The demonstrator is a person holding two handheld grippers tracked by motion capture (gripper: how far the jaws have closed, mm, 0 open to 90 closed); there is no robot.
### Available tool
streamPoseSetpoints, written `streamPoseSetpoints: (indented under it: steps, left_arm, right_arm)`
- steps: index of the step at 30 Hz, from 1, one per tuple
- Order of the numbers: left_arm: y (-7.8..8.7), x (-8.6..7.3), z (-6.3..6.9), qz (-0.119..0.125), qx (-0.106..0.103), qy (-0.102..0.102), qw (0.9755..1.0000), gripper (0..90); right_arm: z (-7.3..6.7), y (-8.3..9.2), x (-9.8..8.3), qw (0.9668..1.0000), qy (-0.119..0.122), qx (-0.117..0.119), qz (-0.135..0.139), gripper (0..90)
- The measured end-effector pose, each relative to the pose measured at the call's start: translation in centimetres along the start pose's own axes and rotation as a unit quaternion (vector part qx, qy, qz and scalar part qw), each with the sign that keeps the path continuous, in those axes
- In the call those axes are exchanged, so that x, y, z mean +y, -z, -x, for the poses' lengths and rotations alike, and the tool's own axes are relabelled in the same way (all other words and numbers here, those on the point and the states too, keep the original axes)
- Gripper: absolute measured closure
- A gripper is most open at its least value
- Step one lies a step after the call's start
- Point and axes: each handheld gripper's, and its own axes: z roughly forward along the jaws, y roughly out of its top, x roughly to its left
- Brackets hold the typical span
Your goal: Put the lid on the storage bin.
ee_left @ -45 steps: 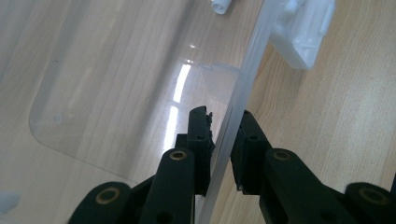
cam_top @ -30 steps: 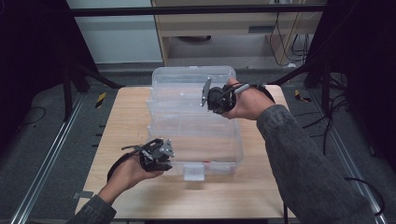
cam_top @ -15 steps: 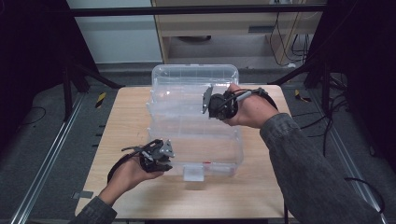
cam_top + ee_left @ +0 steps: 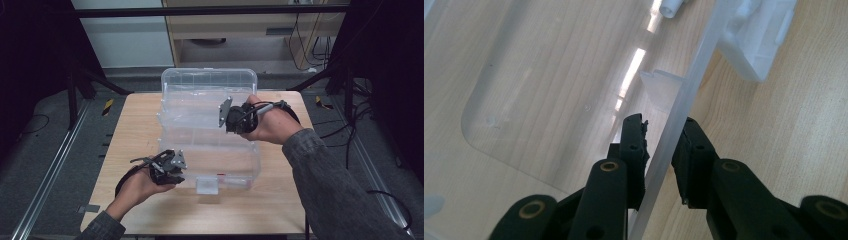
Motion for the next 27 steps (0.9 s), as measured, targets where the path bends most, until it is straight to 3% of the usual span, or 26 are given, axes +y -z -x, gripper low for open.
streamPoseSetpoints:
  steps: [16, 25, 26, 27]
  left_arm:
    - [0.0, -0.1, 0.2, 0.003, 0.004, -0.002, 1.0000, 74.9]
    - [-0.1, -0.3, 0.2, 0.009, 0.006, 0.000, 0.9999, 74.5]
    - [-0.1, -0.4, 0.5, 0.011, 0.004, 0.018, 0.9998, 74.5]
    - [-0.1, -0.4, 0.5, 0.012, 0.005, 0.020, 0.9997, 74.4]
  right_arm:
    - [-1.6, 0.3, -0.7, 0.9998, -0.005, 0.002, 0.018, 86.6]
    - [-2.8, 0.5, -0.5, 1.0000, 0.007, 0.001, 0.006, 86.2]
    - [-2.8, 0.5, -0.5, 1.0000, 0.007, 0.001, 0.006, 86.2]
    - [-3.0, 0.5, -0.5, 1.0000, 0.007, 0.004, 0.005, 86.1]
